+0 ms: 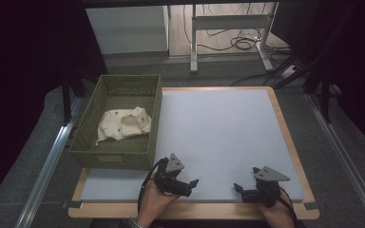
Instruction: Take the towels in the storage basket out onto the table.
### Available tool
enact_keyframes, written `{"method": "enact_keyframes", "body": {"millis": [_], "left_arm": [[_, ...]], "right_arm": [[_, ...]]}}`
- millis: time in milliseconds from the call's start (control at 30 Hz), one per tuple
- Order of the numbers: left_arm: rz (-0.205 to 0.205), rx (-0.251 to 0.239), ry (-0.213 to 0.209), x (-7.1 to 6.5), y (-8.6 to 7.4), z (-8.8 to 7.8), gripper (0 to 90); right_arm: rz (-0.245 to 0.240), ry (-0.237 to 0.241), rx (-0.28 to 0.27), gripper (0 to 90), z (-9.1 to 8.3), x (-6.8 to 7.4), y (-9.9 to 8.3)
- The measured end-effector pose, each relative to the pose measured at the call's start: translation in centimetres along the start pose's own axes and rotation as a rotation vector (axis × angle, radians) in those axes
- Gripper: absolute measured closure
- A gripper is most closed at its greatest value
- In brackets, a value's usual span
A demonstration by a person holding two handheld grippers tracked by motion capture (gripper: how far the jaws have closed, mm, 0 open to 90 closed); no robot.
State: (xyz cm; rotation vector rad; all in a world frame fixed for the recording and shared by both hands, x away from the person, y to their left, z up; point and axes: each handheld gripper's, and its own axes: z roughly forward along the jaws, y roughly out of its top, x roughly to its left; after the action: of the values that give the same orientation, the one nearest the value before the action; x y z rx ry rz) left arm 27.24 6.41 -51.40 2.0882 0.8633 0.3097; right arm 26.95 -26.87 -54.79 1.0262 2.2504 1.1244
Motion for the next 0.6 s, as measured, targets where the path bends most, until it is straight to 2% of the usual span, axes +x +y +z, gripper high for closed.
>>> {"method": "enact_keyframes", "body": {"millis": [100, 600], "left_arm": [[-0.002, -0.001, -0.016, 0.1, 0.7, 0.1, 4.8], [0.007, 0.008, -0.044, 0.6, 3.6, 0.0, 4.1]], "right_arm": [[0.0, 0.0, 0.0, 3.7, 0.0, 0.0, 0.0], [0.001, 0.002, 0.001, 3.7, 0.0, 0.0, 0.0]]}}
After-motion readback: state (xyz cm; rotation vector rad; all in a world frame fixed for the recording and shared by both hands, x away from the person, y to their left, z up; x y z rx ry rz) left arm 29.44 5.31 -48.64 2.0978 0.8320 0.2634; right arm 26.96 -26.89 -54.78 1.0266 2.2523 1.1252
